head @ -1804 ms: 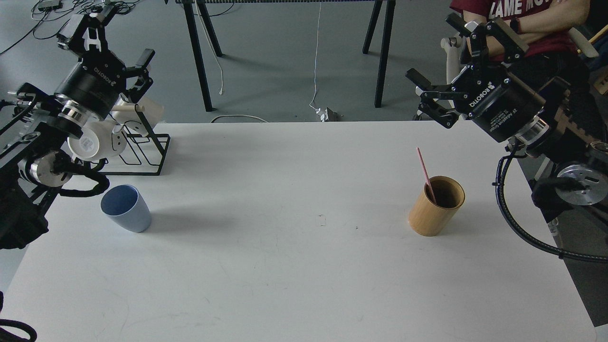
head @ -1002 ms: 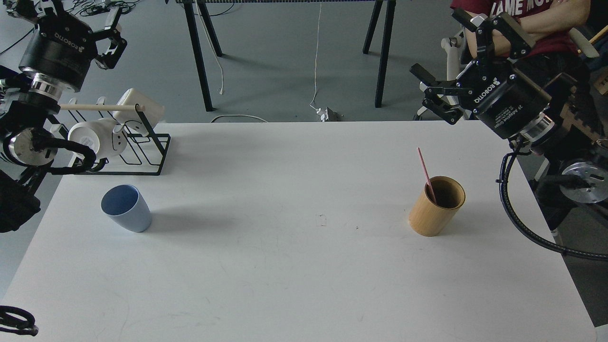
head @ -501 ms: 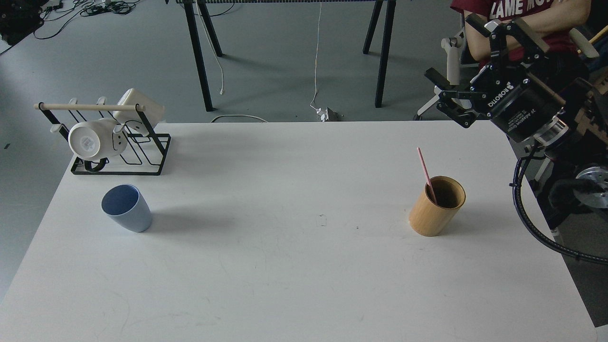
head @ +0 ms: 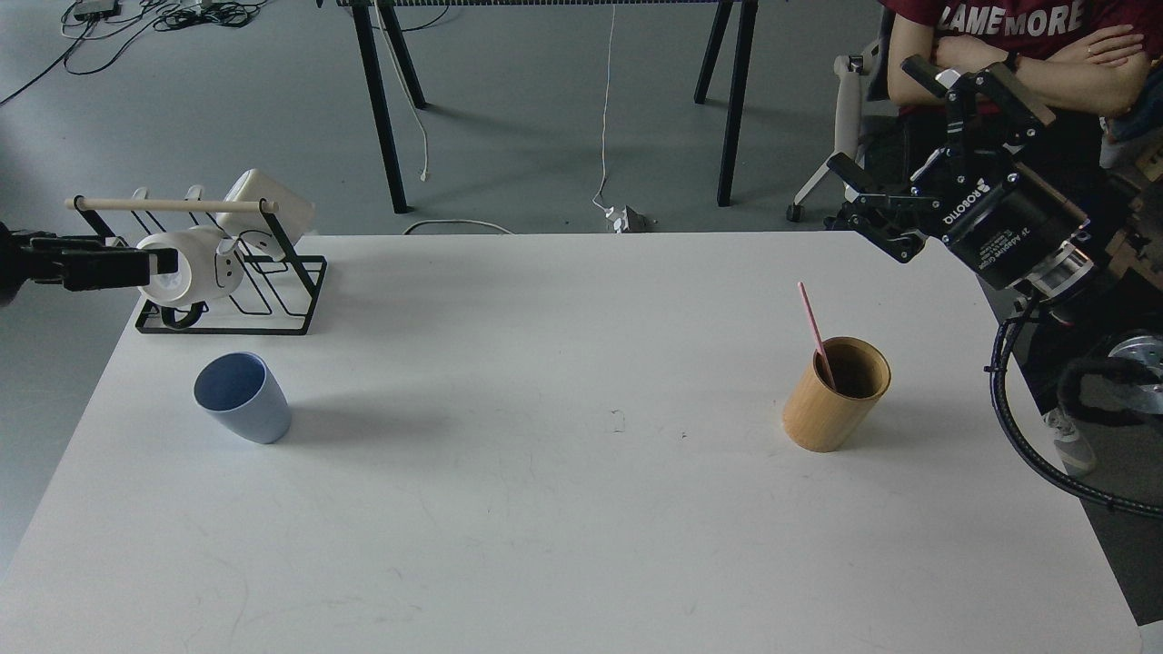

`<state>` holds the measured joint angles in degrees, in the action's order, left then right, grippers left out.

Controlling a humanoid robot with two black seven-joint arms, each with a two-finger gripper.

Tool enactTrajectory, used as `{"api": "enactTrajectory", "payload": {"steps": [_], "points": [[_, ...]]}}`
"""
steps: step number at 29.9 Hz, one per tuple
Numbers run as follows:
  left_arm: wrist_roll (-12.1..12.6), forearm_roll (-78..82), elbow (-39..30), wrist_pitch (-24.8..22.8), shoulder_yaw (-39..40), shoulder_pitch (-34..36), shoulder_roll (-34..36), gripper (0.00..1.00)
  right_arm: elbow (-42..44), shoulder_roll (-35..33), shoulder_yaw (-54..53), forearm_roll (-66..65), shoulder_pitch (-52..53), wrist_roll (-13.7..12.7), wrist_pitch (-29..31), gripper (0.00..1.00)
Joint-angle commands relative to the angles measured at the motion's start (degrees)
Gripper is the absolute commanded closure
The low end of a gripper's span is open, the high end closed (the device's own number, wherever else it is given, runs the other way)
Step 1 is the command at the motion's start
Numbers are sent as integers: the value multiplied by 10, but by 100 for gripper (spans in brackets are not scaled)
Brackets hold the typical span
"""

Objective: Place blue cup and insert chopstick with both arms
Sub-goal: 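Lower the left gripper from the rack toward the light blue cup, then close the left gripper around the light blue cup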

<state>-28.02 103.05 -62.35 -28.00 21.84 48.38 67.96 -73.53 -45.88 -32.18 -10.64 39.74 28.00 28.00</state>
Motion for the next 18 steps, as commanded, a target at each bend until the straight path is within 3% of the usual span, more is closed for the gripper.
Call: {"api": "enactTrajectory", "payload": {"steps": [1,7,18], "points": [[0,29,51,0,-17,-5,-39,2,1,0,0,0,0,0,0,1],[0,29,131,0,-48,-8,-95,2,1,-6,0,0,-8,0,0,1],[0,25,144,0,-49,-10,-138,3,0,-15,-1,0,-25,0,0,1]]}}
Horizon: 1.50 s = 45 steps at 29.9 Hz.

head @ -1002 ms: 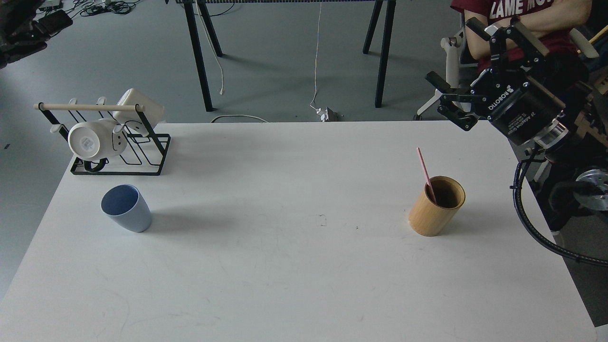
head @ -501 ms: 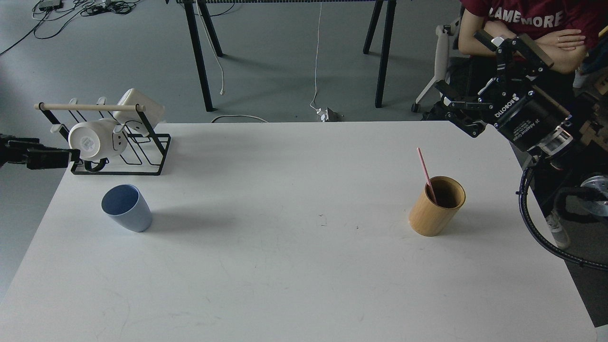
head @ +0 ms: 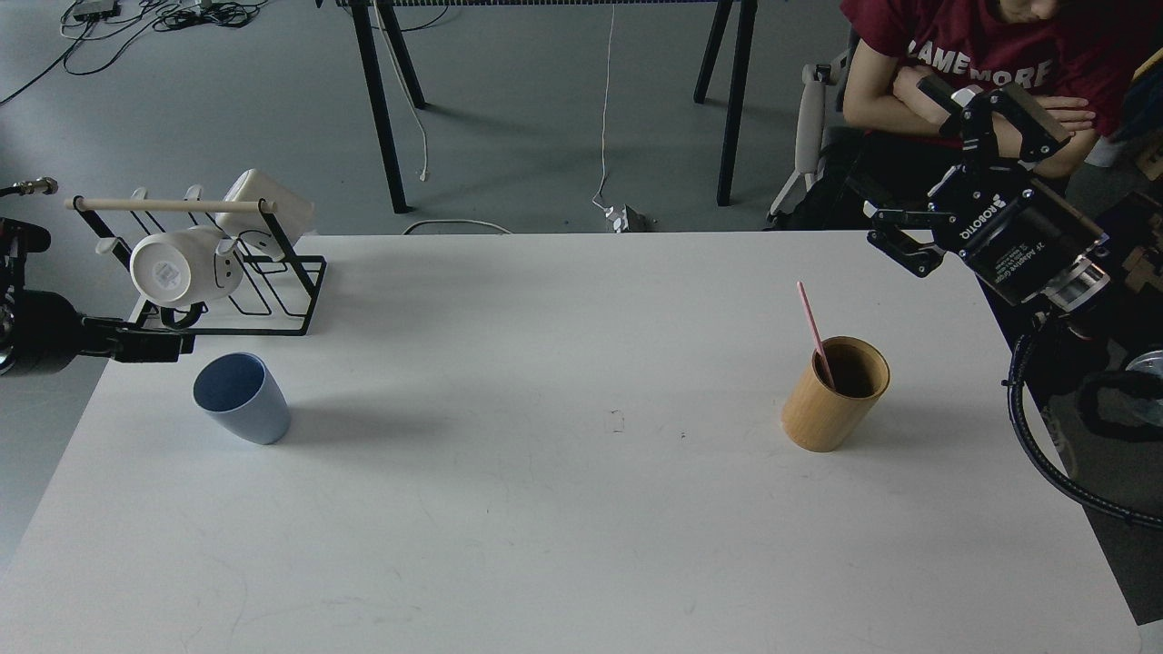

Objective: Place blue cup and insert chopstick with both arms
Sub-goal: 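Close the left gripper around the light blue cup, then lift the blue cup with the left gripper and carry it toward table center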

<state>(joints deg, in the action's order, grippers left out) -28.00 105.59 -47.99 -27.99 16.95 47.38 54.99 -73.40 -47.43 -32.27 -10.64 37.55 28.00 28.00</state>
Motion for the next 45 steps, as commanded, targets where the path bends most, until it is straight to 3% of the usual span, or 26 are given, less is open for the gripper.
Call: {"api": "enactTrajectory", "payload": {"steps": [1,15,28,31,37,43,45], "points": [[0,0,1,0,-1,0,-11,3,-1,0,0,0,-4,0,0,1],[0,-1,4,0,0,-30,-37,4,0,0,0,0,-12,0,0,1],[0,0,69,0,-1,-30,-87,8,0,-5,0,0,-20,0,0,1],[0,0,73,0,-1,-30,-92,14,0,-5,0,0,-21,0,0,1],[0,1,73,0,-1,-30,-90,42,0,-5,0,0,-23,0,0,1],[0,2,73,18,-2,-31,-88,55,-1,-9,0,0,-27,0,0,1],[0,3,73,21,-3,-31,-88,66,-1,-10,0,0,-28,0,0,1]]}}
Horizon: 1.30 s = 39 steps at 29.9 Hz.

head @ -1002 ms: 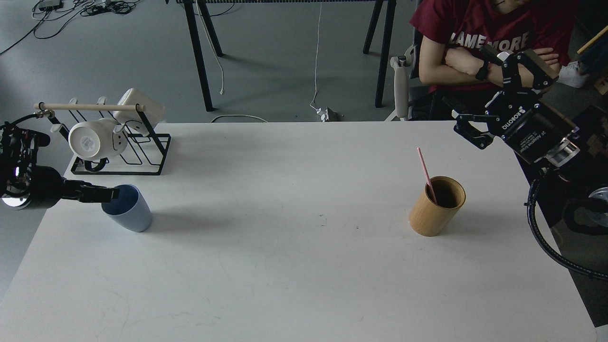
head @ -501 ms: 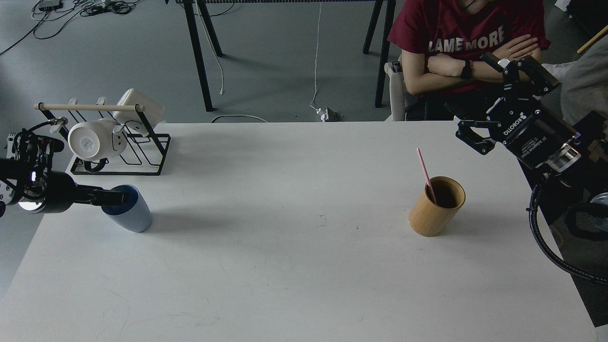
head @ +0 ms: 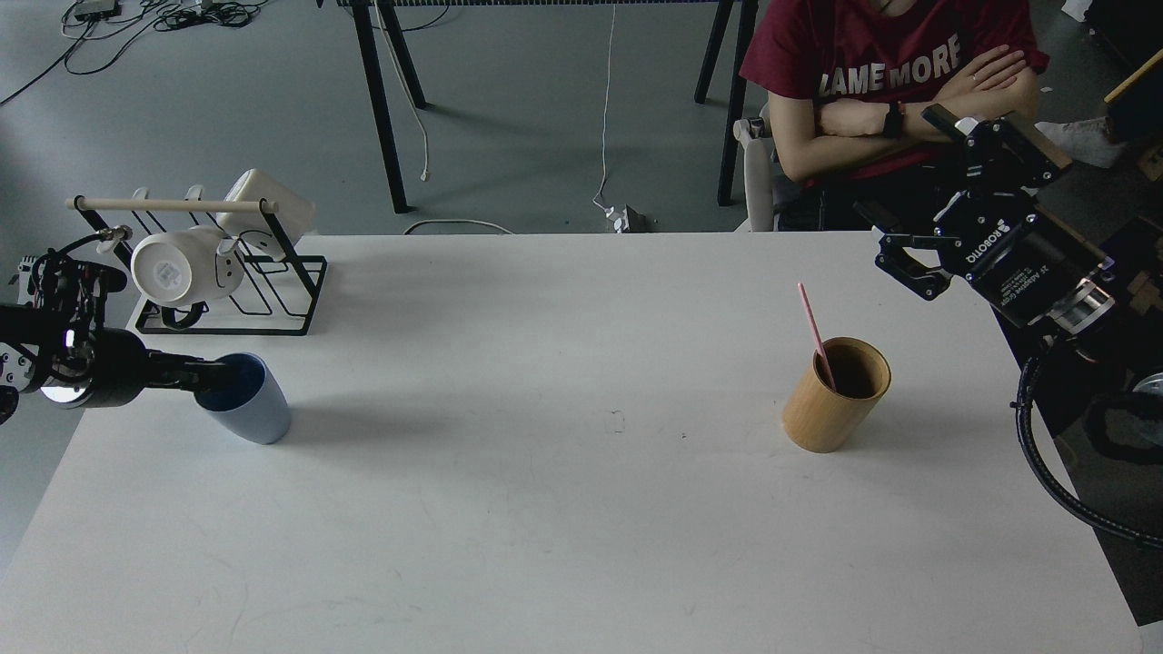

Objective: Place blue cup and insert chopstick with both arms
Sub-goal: 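Lift the blue cup with the left gripper and carry it toward table center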

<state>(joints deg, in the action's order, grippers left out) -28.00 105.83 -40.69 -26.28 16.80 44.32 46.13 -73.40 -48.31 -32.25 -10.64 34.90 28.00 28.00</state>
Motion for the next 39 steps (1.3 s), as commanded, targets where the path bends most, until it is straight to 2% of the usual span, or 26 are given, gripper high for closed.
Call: {"api": "enactTrajectory", "payload": {"steps": [1,9,13,17,22,24,27,29,34,39], "points": [[0,1,0,4,-4,0,1,70,0,-1,0,0,-2,0,0,1],[0,1,-2,13,-12,0,4,89,0,-2,0,0,-2,0,0,1],[0,0,-4,19,-12,1,6,93,0,-2,0,0,-2,0,0,1],[0,-4,-18,21,-7,4,9,95,0,-2,0,1,-2,0,0,1],[0,-32,-76,16,-2,13,38,95,8,-4,-7,4,-2,0,0,1],[0,-47,-103,12,-3,31,39,95,19,-6,-24,6,-2,0,0,1],[0,-51,-107,7,-11,64,26,95,37,-6,-50,11,-2,0,0,1],[0,-47,-107,-16,-12,88,3,95,52,-6,-59,20,-2,0,0,1],[0,-20,-100,-17,-25,140,-103,95,84,-6,-65,40,-2,0,0,1],[0,-12,-29,-17,-111,210,-227,95,114,-6,-84,64,-2,0,0,1]]}}
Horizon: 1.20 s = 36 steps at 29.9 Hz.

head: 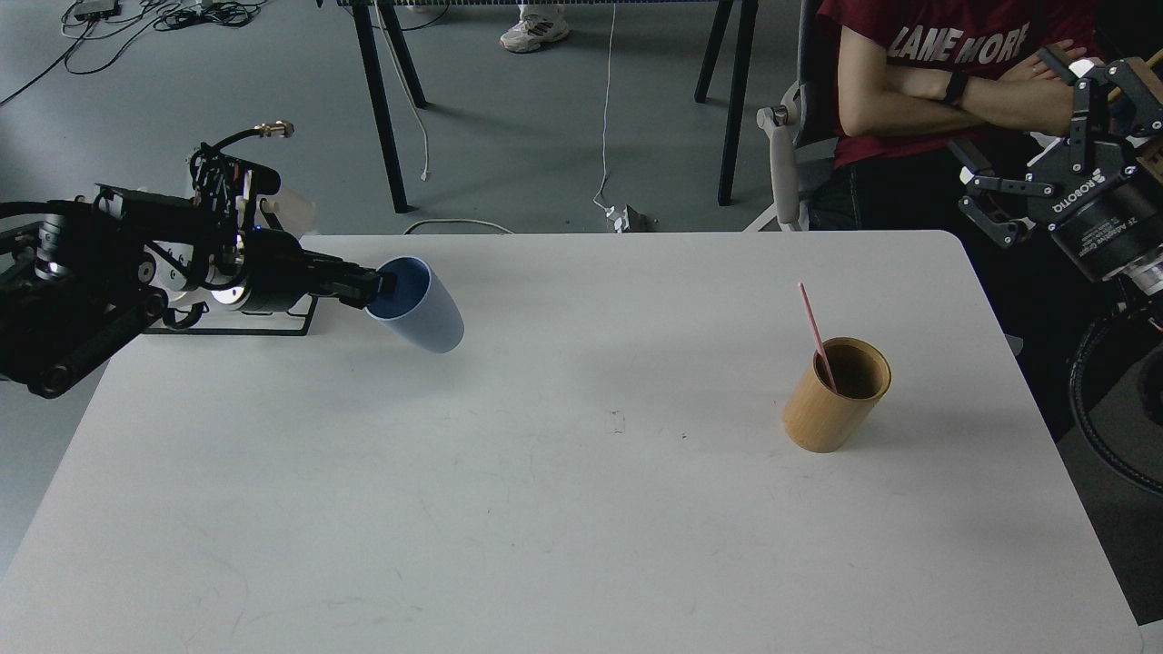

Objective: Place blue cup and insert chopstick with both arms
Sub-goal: 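Lift the blue cup with the left gripper and carry it toward table center, then set the blue cup down upright and open the left gripper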

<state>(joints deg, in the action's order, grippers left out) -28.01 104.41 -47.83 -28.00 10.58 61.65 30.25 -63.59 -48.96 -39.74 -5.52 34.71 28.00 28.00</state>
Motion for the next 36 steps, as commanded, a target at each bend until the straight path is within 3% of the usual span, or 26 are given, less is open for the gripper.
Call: {"api": "enactTrajectory", "payload": {"steps": [1,7,19,28,36], "points": [[0,2,60,0,-67,48,-91,95,22,1,-11,17,0,0,0,1],[0,4,121,0,-123,68,-178,95,49,1,-9,17,0,0,0,1],[0,5,125,0,-147,80,-244,95,58,3,-7,17,-2,0,0,1],[0,4,170,0,-182,77,-301,95,58,2,-9,17,-7,0,0,1],[0,4,186,0,-200,76,-302,94,58,1,-9,17,-15,0,0,1]]}}
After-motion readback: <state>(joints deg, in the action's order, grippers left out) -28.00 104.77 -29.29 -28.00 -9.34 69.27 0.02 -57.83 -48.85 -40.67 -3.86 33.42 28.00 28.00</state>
